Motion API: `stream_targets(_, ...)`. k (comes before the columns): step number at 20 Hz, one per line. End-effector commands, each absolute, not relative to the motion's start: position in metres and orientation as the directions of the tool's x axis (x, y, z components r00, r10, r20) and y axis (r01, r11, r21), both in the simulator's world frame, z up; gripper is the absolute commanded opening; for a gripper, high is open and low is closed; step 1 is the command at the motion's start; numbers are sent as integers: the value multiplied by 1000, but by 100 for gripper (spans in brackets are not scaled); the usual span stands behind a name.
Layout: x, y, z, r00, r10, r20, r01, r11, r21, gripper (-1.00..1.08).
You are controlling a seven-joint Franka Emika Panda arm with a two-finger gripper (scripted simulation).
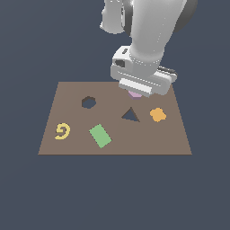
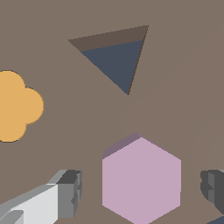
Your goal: Insert a designated object into the corresponding slot on a board.
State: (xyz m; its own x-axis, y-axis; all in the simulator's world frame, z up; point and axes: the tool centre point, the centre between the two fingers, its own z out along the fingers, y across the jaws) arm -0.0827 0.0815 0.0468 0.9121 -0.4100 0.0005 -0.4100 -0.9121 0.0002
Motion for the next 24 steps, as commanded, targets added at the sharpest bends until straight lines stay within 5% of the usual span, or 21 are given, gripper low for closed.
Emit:
stream_targets(1, -83, 82, 40, 912, -411, 0, -411, -912, 1, 100)
stream_targets(7, -83, 82, 30, 911, -413, 0, -413, -911, 0, 100)
stream_targets(8, -83, 82, 30, 911, -413, 0, -413, -911, 0, -100)
stream_targets(24, -83, 82, 33, 911, -413, 0, -413, -911, 0, -100)
